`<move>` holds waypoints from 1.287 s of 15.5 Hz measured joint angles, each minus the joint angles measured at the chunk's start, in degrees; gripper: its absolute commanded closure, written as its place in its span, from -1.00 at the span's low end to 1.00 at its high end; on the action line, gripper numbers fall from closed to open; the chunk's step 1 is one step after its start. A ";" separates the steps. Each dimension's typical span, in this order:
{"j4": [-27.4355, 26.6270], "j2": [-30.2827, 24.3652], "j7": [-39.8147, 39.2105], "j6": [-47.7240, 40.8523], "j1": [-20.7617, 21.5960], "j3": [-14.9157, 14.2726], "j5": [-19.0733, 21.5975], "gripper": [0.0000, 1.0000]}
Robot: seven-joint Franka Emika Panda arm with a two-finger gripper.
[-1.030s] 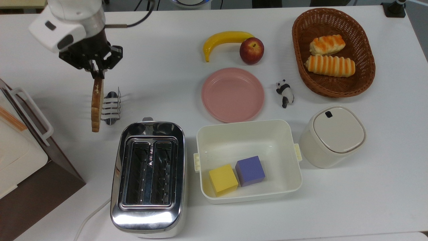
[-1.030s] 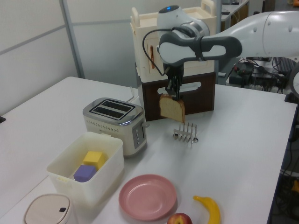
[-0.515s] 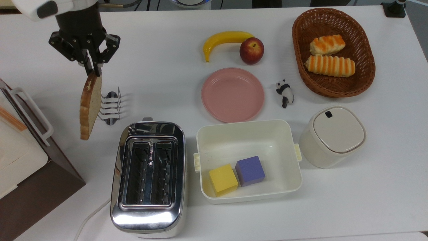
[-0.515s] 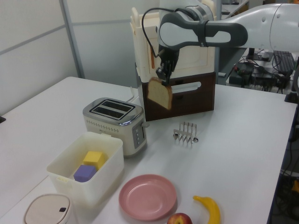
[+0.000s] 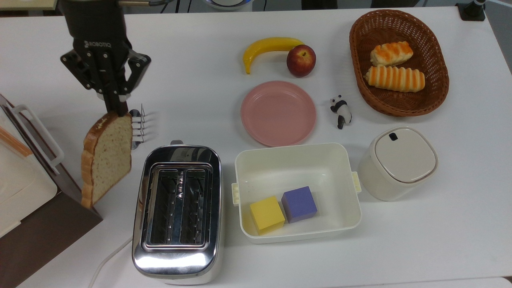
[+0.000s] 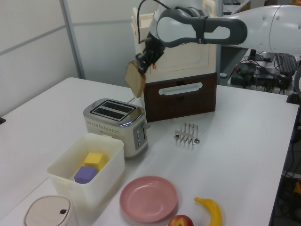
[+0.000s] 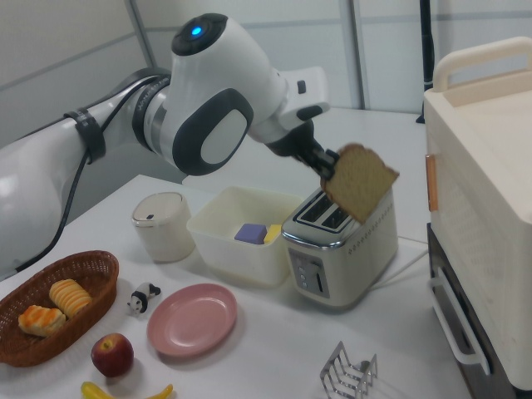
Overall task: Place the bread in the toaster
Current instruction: 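Lift the bread slice up out of the metal rack, then carry the bread slice over the toaster slot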
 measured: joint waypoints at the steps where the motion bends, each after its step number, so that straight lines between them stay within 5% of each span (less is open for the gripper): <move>1: -0.01 0.18 1.11 1.90 0.59 0.04 0.44 0.75; 20: -1.06 4.86 2.69 8.81 4.67 0.57 2.73 0.73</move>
